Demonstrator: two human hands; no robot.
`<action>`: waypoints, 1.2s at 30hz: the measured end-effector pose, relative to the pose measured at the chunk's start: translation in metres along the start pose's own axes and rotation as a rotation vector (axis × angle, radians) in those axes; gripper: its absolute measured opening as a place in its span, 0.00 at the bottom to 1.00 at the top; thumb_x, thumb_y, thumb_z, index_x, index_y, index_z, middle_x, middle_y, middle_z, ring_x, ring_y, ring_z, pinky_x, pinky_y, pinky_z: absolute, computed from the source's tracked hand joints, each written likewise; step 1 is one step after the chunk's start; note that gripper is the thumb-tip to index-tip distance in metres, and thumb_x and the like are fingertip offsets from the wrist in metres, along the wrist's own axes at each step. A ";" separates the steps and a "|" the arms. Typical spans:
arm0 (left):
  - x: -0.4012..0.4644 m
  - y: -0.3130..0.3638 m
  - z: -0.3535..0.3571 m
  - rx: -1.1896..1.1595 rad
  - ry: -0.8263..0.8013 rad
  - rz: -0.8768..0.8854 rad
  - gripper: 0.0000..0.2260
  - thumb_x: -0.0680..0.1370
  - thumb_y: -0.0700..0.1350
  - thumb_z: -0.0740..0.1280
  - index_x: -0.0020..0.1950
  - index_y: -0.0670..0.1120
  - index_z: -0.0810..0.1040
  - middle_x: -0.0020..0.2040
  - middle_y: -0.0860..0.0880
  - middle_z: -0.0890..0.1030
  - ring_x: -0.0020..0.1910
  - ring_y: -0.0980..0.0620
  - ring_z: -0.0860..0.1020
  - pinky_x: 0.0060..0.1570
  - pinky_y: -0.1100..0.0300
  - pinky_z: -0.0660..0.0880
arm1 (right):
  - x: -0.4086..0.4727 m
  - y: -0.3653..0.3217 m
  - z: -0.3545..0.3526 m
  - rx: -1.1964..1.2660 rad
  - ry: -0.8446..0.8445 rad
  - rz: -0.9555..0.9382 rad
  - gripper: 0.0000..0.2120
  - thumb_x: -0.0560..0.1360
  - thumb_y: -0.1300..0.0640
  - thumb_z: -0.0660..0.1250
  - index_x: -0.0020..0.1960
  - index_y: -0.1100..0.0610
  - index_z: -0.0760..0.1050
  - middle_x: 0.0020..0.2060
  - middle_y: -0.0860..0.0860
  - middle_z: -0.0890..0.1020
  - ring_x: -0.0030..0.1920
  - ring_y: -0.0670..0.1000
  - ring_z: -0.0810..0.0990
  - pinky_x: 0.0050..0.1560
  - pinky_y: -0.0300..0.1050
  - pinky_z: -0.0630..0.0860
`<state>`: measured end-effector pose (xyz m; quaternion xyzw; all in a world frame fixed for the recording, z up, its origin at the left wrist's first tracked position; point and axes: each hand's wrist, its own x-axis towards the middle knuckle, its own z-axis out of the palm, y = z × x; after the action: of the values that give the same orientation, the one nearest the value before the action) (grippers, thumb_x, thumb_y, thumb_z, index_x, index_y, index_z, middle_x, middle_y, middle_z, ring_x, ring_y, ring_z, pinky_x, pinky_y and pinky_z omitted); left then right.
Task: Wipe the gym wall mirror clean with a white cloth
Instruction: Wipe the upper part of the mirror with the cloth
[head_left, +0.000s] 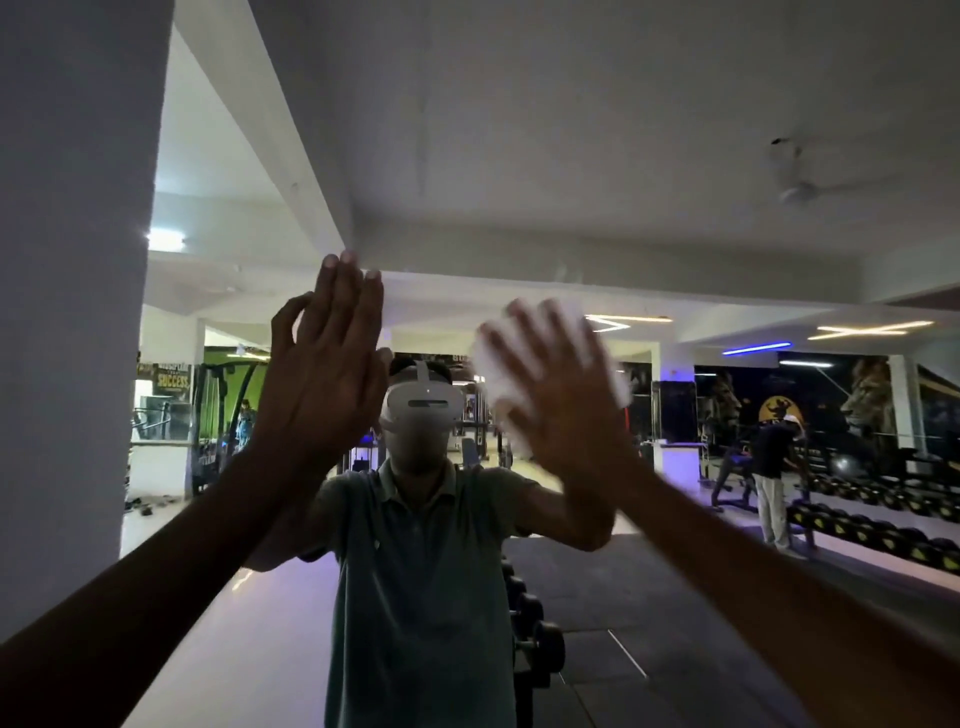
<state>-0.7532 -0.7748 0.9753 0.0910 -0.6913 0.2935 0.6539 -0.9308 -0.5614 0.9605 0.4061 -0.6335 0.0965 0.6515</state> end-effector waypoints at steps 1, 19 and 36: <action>0.005 -0.009 -0.003 0.014 0.007 -0.026 0.30 0.85 0.51 0.53 0.84 0.37 0.56 0.85 0.36 0.53 0.85 0.41 0.50 0.77 0.44 0.55 | 0.014 0.033 0.002 -0.040 0.030 0.129 0.33 0.84 0.39 0.50 0.86 0.49 0.54 0.85 0.56 0.57 0.84 0.63 0.54 0.80 0.71 0.52; 0.011 -0.039 0.008 0.022 0.057 -0.066 0.30 0.87 0.54 0.48 0.86 0.39 0.52 0.85 0.38 0.53 0.85 0.42 0.51 0.77 0.44 0.56 | 0.060 0.055 -0.001 -0.035 0.170 0.622 0.32 0.86 0.37 0.37 0.86 0.48 0.52 0.85 0.57 0.56 0.84 0.64 0.56 0.78 0.71 0.58; 0.008 -0.031 0.001 -0.063 0.035 -0.111 0.31 0.85 0.51 0.52 0.85 0.37 0.53 0.85 0.35 0.53 0.85 0.39 0.51 0.81 0.42 0.54 | 0.031 0.016 0.002 -0.051 0.185 0.615 0.33 0.85 0.37 0.43 0.87 0.50 0.50 0.86 0.56 0.53 0.85 0.64 0.52 0.80 0.71 0.53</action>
<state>-0.7388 -0.7988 0.9915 0.1034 -0.6824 0.2362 0.6840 -0.9366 -0.5643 0.9944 0.1688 -0.6667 0.3096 0.6566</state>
